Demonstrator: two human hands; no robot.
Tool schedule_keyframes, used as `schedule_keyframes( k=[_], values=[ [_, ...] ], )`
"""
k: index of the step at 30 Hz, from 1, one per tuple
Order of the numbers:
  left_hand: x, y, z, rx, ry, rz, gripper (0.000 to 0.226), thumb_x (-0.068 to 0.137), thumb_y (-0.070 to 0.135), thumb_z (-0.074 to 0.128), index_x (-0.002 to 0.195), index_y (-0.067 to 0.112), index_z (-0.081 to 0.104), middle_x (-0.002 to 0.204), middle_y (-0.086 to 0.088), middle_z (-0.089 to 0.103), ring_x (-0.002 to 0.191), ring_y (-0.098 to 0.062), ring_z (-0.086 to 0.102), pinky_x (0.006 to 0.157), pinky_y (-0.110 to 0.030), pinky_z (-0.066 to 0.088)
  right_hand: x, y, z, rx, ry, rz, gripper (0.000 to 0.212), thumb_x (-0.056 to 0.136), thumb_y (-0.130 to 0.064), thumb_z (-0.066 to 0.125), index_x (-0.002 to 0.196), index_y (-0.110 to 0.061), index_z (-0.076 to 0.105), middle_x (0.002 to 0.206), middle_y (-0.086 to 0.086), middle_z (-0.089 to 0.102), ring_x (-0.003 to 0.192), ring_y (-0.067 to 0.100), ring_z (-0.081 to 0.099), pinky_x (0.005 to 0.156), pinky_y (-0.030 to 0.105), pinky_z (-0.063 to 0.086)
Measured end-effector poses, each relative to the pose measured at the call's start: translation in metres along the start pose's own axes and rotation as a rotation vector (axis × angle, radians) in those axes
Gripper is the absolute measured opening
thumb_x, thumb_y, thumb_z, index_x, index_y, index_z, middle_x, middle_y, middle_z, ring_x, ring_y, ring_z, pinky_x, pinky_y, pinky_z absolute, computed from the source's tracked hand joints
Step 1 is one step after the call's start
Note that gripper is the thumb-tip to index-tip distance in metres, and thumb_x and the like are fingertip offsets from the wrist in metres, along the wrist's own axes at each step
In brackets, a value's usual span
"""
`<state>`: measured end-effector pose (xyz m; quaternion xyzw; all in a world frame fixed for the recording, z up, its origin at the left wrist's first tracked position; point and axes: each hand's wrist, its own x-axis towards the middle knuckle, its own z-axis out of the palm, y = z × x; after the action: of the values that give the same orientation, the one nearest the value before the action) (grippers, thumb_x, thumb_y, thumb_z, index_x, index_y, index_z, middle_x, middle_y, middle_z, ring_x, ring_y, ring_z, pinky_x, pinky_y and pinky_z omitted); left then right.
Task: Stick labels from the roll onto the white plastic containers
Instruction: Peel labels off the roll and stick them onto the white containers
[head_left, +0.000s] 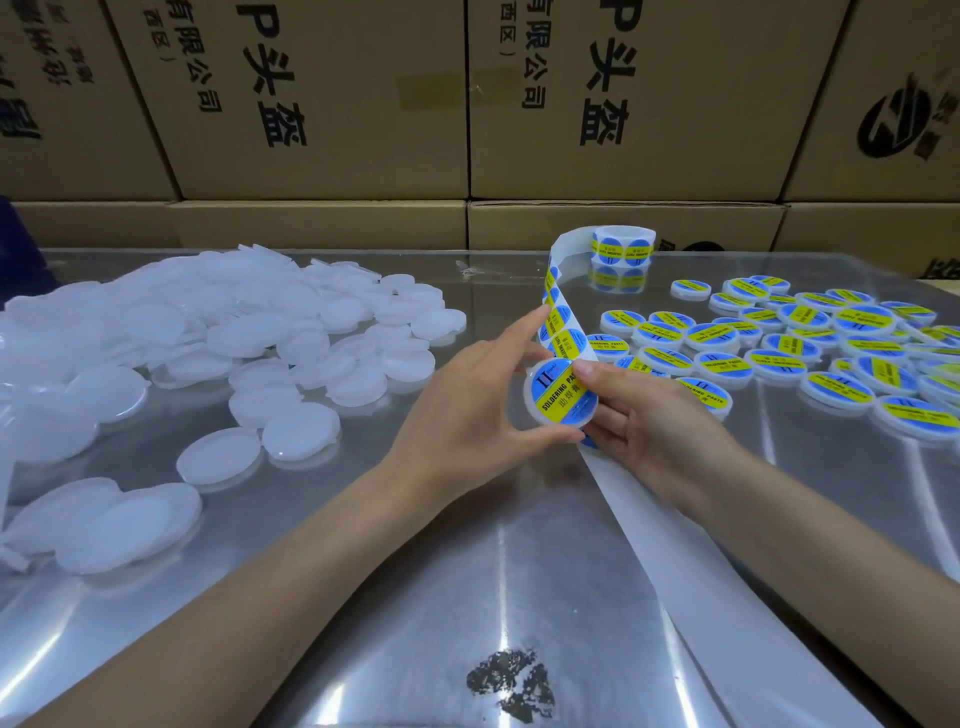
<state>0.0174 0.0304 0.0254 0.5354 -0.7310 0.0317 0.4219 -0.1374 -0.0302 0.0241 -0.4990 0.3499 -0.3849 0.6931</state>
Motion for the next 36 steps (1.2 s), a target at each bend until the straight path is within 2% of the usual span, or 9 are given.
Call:
schedule_keyframes(
  k=[7,13,15,18,21,24,26,31,36],
  values=[
    [0.000,0.005,-0.002,-0.032,0.047,0.001,0.094,0.064,0.042,0.084,0.142,0.016,0.038,0.111,0.006,0.067,0.099,-0.010,0.062,0.087,-0.037,0.050,-0.005,0.002,0.006,-0.037,0.052,-0.115,0.013,0.086,-0.016,0.063,0.093,-0.007,0.070,0.091,0.010,0.072,0.078,0.020,0.065,0.083,0.032,0.049],
    [0.002,0.008,-0.004,-0.068,0.076,-0.006,0.093,0.063,0.040,0.086,0.140,0.016,0.040,0.107,0.005,0.068,0.097,-0.006,0.062,0.086,-0.032,0.051,-0.009,0.004,0.014,-0.319,0.173,-0.418,0.006,0.087,-0.013,0.064,0.083,-0.016,0.061,0.081,0.014,0.068,0.062,0.013,0.061,0.064,0.031,0.050],
    [0.002,0.008,-0.005,-0.070,0.080,0.004,0.092,0.063,0.039,0.086,0.139,0.015,0.041,0.106,0.005,0.068,0.095,-0.006,0.062,0.085,-0.031,0.051,-0.009,0.001,0.015,-0.381,0.127,-0.474,0.009,0.088,-0.013,0.063,0.090,-0.021,0.060,0.080,0.019,0.066,0.063,0.015,0.060,0.065,0.038,0.051],
    [0.001,0.008,-0.005,-0.043,0.062,0.038,0.090,0.063,0.038,0.086,0.138,0.012,0.042,0.104,0.005,0.068,0.091,-0.008,0.061,0.083,-0.031,0.050,-0.006,-0.003,0.008,-0.423,0.018,-0.412,0.060,0.088,-0.012,0.063,0.128,-0.050,0.039,0.083,0.014,0.070,0.077,0.020,0.067,0.078,0.043,0.052],
    [0.001,0.010,-0.005,-0.056,0.065,0.044,0.089,0.064,0.037,0.086,0.138,0.012,0.043,0.106,0.005,0.067,0.093,-0.008,0.061,0.085,-0.029,0.050,-0.005,-0.008,0.002,-0.405,0.003,-0.334,0.067,0.088,-0.020,0.063,0.140,-0.045,0.028,0.085,0.008,0.073,0.079,0.017,0.069,0.079,0.036,0.056],
    [0.003,0.010,-0.006,-0.107,0.081,0.037,0.088,0.065,0.034,0.086,0.139,0.013,0.041,0.108,0.006,0.067,0.097,-0.007,0.062,0.088,-0.030,0.050,-0.009,-0.010,0.007,-0.449,-0.034,-0.280,0.037,0.076,-0.046,0.065,0.108,-0.028,0.061,0.072,-0.007,0.066,0.059,0.004,0.060,0.063,0.022,0.055],
    [0.002,0.011,-0.006,-0.123,0.064,0.045,0.088,0.067,0.030,0.085,0.140,0.013,0.040,0.110,0.005,0.066,0.100,-0.009,0.062,0.090,-0.036,0.050,-0.010,-0.008,0.012,-0.542,-0.080,-0.343,0.018,0.077,-0.040,0.068,0.079,-0.023,0.061,0.054,-0.015,0.057,0.046,-0.002,0.050,0.047,0.011,0.043],
    [0.000,0.017,-0.003,-0.175,0.056,0.048,0.093,0.063,0.034,0.086,0.141,0.013,0.039,0.111,0.003,0.066,0.103,-0.013,0.062,0.092,-0.036,0.049,-0.011,-0.012,0.010,-0.623,0.040,-0.374,0.055,0.092,-0.043,0.051,0.042,-0.023,0.046,0.035,-0.006,0.043,0.031,0.007,0.038,0.037,0.012,0.033],
    [-0.001,0.018,-0.001,-0.100,-0.003,0.096,0.077,0.074,0.036,0.079,0.138,0.009,0.045,0.121,-0.002,0.061,0.111,-0.014,0.057,0.095,-0.032,0.046,-0.008,-0.007,0.010,-0.492,0.105,-0.226,0.074,0.097,-0.054,0.030,0.035,-0.018,0.048,0.034,0.003,0.043,0.029,0.013,0.039,0.034,0.014,0.032]
  ],
)
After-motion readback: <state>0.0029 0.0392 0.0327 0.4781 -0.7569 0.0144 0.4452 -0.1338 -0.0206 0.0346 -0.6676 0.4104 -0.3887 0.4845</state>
